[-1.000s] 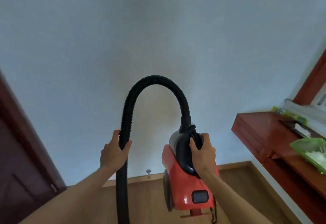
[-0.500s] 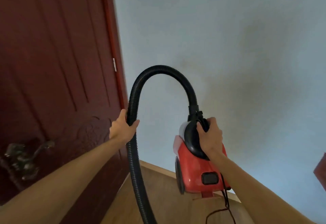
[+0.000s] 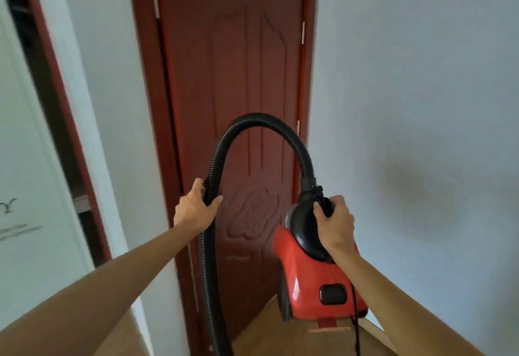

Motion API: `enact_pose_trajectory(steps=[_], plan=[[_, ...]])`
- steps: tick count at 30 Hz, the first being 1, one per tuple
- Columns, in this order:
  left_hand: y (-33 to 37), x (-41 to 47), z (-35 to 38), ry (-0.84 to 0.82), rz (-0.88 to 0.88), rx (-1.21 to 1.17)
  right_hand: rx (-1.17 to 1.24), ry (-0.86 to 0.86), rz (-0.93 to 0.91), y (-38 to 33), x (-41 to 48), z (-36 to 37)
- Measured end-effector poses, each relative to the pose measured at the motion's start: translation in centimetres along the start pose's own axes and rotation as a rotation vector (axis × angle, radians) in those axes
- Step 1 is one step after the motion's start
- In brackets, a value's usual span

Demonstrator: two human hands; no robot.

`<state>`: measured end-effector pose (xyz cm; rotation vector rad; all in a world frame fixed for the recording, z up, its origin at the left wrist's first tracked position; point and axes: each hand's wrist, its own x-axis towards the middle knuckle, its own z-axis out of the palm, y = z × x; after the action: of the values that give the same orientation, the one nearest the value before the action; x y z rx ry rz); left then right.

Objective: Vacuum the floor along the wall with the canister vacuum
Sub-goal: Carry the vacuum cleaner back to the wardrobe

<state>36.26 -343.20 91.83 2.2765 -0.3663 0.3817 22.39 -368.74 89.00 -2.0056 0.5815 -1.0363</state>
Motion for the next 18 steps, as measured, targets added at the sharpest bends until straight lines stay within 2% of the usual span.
enact_pose_trajectory(steps=[7, 18], plan=[[-8.1, -9.0, -14.9, 0.150, -0.129, 0.058, 0.101, -0.147, -0.107, -9.7, -10.8, 4.5], [-19.8, -23.4, -37.8, 0.397, -0.412, 0.210, 0.265, -0.502, -0.212, -24.8, -27.2, 16.0]])
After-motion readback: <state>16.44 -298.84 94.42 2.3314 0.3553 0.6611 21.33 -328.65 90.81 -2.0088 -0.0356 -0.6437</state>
